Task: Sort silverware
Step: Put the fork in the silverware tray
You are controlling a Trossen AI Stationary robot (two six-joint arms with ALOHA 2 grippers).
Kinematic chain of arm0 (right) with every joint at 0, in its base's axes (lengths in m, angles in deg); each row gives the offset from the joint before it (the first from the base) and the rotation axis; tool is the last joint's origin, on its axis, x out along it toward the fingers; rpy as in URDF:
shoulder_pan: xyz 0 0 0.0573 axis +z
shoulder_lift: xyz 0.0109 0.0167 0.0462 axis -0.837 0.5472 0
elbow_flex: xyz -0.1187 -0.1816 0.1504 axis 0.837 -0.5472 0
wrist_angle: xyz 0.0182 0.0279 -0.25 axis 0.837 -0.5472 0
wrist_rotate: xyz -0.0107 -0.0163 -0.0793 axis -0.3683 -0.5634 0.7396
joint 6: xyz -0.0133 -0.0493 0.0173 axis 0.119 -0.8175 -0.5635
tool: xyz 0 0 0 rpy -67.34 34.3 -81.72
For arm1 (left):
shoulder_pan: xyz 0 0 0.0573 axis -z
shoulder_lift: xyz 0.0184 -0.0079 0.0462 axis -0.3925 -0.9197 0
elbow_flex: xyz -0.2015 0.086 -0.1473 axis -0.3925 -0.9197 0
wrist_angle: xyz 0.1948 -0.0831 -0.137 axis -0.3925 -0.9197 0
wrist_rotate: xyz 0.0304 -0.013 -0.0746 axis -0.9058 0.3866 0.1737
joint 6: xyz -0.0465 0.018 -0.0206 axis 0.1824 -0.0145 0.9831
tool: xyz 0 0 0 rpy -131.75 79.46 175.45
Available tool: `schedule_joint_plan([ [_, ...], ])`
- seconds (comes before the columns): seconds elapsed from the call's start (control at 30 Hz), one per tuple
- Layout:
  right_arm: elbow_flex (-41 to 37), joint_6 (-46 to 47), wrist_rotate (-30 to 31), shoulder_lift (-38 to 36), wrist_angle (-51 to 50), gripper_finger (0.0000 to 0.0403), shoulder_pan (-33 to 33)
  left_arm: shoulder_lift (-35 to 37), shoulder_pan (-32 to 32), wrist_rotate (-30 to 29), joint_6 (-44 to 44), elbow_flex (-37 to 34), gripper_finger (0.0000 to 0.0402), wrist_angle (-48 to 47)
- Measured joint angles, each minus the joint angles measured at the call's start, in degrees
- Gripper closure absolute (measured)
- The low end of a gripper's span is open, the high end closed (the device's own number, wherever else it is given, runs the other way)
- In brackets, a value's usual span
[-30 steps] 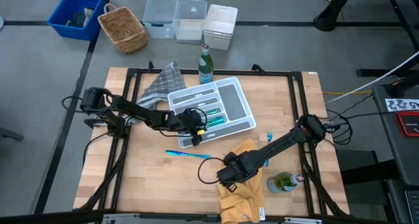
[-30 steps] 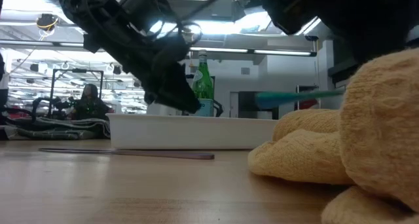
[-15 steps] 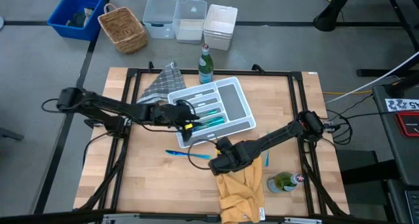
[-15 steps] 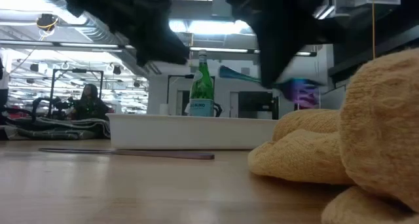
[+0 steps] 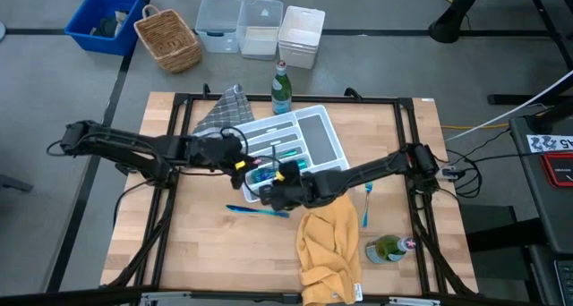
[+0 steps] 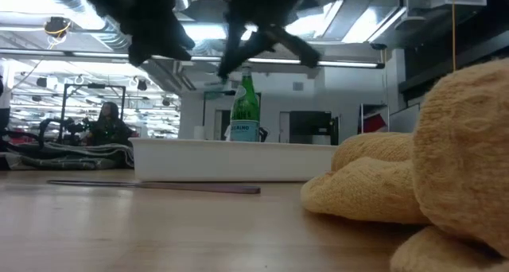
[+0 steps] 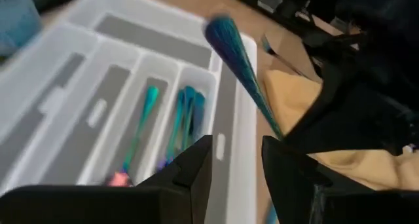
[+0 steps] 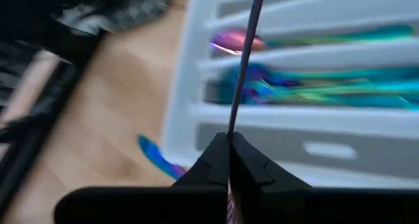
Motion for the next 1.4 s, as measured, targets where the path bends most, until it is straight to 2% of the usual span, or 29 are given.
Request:
schedule_joint_plan([
  [0.13,0.0,-4.9,-0.2,0.0,6.9,0.04,-1.4,-0.4,1.9,0.9,4.4,0.0,0.0279,-0.3],
  [0.37,0.0,-9.7,-0.5,0.0,12.7,0.04,-2.4,-0.4,4.7,6.6,5.5,0.0,0.0279,-1.9],
  [0.67,0.0,-12.8,0.2,-0.1,20.2,0.04,-3.1,-0.4,5.9,6.6,5.5,0.0,0.0279,-1.9],
  [1.17,0.0,-15.1,-0.4,-0.1,22.5,0.04,-3.1,-0.4,5.5,6.0,5.1,0.0,0.0279,-1.8],
  [1.4,0.0,-16.6,-0.6,-0.1,23.5,0.04,-3.1,-0.4,5.4,6.0,2.1,0.0,0.0279,-0.9],
])
